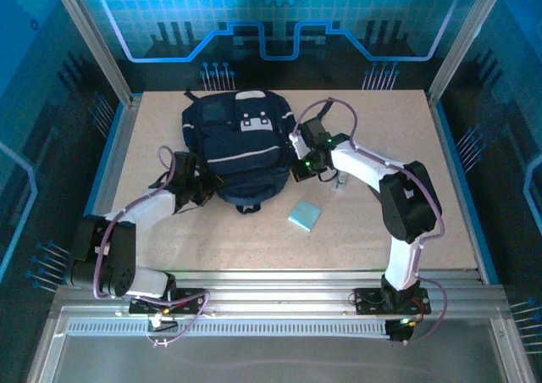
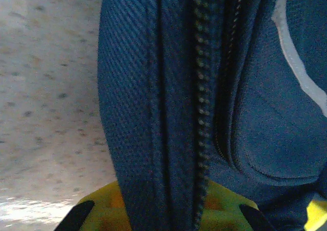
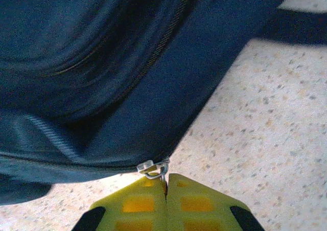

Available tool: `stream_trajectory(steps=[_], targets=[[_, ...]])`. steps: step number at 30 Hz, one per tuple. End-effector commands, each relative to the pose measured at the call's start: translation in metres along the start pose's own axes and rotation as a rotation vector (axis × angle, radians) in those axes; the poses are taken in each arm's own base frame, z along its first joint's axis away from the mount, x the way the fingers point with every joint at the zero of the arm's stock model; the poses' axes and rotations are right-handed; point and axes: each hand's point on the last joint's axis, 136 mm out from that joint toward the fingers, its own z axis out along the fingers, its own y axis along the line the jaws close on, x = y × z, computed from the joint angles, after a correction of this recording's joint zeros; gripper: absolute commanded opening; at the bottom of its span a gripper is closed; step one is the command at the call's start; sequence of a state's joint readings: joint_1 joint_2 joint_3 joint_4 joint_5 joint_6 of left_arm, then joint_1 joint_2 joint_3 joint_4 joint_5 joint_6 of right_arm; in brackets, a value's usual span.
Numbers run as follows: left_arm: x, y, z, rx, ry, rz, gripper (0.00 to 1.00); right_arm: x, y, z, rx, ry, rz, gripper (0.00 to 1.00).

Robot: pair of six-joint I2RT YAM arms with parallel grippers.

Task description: Pack the student bag

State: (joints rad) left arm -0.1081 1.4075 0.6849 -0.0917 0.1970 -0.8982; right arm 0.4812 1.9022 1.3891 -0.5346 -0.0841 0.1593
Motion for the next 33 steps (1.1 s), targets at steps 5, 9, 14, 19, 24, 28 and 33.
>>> stream_trajectory(steps=[5, 9, 14, 19, 24, 28, 33], targets=[[-0.067, 0.019, -0.018, -0.142, -0.102, 0.099, 0.0, -0.01, -0.021, 0.009, 0.026, 0.001, -0.051, 0.0], [-0.1, 0.02, -0.016, -0.142, -0.144, 0.048, 0.0, -0.004, 0.009, 0.018, -0.043, 0.031, -0.144, 0.0], [-0.12, 0.011, -0.005, -0.171, -0.121, 0.059, 0.38, 0.012, 0.078, 0.023, -0.197, 0.047, -0.223, 0.0], [-0.109, 0.008, -0.011, -0.141, -0.098, -0.034, 0.93, 0.004, 0.131, 0.026, -0.271, 0.012, -0.261, 0.0], [-0.086, 0.005, -0.044, -0.069, -0.15, -0.13, 0.99, -0.012, 0.164, 0.028, -0.334, -0.021, -0.283, 0.0], [-0.059, -0.007, -0.056, 0.014, -0.162, -0.192, 0.99, -0.019, 0.176, 0.028, -0.373, -0.032, -0.289, 0.0], [-0.031, -0.027, -0.039, 0.097, -0.139, -0.269, 0.99, -0.022, 0.197, 0.015, -0.467, -0.057, -0.28, 0.0]])
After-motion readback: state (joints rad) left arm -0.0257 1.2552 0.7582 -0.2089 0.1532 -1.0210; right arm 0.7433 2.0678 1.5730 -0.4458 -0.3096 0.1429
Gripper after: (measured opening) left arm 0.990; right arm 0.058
